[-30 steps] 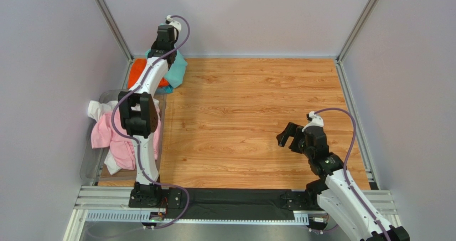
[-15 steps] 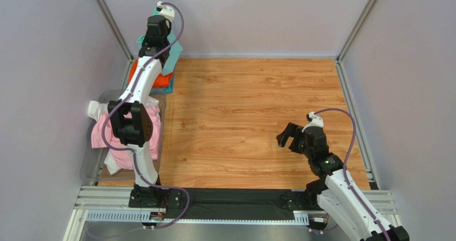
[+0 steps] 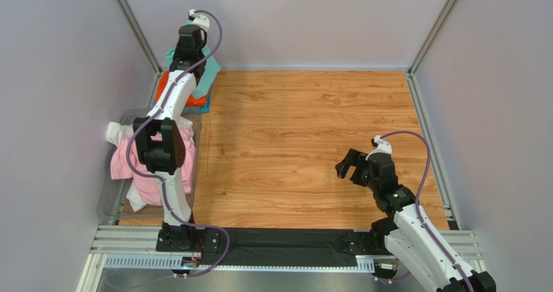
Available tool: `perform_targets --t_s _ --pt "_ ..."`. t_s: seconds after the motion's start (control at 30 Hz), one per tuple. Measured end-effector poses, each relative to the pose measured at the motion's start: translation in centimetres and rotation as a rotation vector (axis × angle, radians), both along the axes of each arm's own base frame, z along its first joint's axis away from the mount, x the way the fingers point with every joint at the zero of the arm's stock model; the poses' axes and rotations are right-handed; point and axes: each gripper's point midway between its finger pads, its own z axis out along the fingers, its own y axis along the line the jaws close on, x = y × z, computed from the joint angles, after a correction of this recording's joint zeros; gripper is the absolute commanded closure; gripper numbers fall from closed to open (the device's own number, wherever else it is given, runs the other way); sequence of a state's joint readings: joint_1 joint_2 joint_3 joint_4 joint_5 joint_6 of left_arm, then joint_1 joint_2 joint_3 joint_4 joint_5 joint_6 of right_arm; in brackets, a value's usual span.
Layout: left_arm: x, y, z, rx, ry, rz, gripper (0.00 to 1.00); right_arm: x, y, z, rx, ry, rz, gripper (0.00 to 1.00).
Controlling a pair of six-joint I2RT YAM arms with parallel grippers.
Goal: Fold and stack the t-shirts
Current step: Neatly place the folded tshirt to the corner
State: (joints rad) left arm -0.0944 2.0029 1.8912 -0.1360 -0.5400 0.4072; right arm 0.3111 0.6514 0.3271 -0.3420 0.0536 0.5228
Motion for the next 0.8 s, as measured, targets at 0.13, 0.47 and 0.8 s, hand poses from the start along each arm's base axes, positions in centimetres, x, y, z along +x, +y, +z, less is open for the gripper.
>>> perform_targets --t_s 0.13,0.47,0.8 --pt "0.8 1.6 -2.2 -0.001 0.031 0.038 1.0 0.0 -0.1 -0.2 -0.005 0.006 -0.004 0.0" --pt "1.9 7.1 -7.6 -0.051 0.092 0.154 1.0 0.0 -0.5 -1.3 -0.031 0.048 -0.02 0.0" --pt "2.2 11.2 -12.4 -0.102 0.143 0.234 0.16 -0.2 -0.5 -2.1 -0.044 0.084 -0.019 0.0"
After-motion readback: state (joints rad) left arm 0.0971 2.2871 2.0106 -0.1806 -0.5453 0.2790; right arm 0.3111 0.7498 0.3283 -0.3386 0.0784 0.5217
